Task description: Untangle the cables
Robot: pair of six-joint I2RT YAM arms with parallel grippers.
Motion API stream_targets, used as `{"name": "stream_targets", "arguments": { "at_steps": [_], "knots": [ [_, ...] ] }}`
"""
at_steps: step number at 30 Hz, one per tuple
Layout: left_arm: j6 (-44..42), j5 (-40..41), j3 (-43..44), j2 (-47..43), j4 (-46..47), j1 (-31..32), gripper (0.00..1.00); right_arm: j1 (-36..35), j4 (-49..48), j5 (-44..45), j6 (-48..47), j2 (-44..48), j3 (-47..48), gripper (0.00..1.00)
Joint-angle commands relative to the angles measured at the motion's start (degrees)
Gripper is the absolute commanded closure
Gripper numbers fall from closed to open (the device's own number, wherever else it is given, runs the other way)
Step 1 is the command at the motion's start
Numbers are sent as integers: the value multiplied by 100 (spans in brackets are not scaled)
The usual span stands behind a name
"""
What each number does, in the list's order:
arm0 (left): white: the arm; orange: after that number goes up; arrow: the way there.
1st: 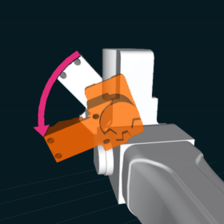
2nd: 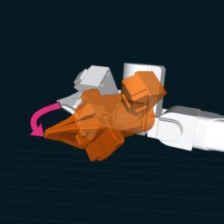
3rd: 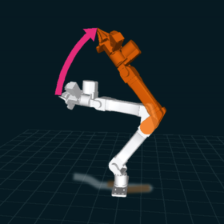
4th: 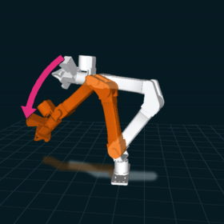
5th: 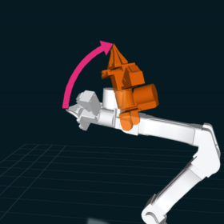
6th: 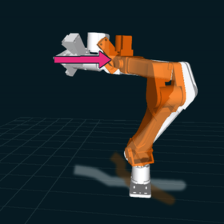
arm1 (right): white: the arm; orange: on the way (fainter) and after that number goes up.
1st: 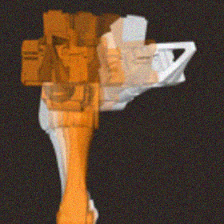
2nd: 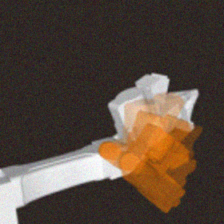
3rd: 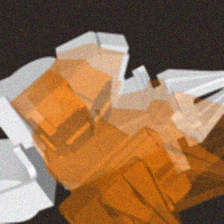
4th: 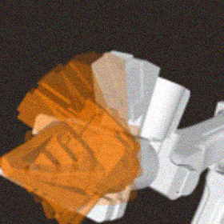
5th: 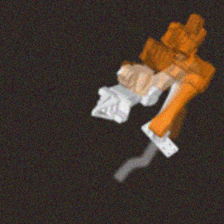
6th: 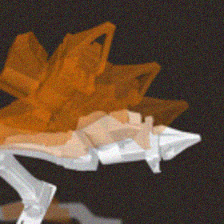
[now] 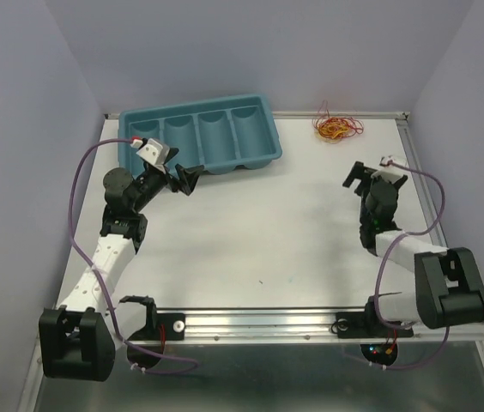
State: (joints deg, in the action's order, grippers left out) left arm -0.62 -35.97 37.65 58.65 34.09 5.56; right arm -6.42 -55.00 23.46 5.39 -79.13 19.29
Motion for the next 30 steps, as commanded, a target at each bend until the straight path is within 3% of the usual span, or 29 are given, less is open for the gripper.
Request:
{"name": "stream_targets", "arguments": {
  "at_steps": [1, 5, 7, 13, 20, 26, 30],
  "knots": [
    [-26, -86, 322, -12, 177, 6, 1, -35, 2052, -34, 462, 575, 1722, 0],
    [-60, -77, 410, 50, 55, 6, 1, -35, 3955, -175, 779, -808, 3420, 0],
    [-96, -173, 393, 41, 46, 6, 1, -35, 4260, -385, 849, -1278, 4114, 0],
    [-148, -244, 462, 190, -24, 15, 1, 0, 4655, -905, 1446, -2805, 5513, 4],
    [-166, -288, 463, 199, -34, 33, 1, 26, 4850, -712, 2219, -4520, 7263, 2],
    [-193, -297, 436, 147, -42, 59, 1, 17, 4850, 0, 2485, -5461, 8239, 2],
    [-201, -280, 436, 155, -34, 68, 1, 17, 4771, 62, 2283, -5876, 8802, 11]
  ]
}}
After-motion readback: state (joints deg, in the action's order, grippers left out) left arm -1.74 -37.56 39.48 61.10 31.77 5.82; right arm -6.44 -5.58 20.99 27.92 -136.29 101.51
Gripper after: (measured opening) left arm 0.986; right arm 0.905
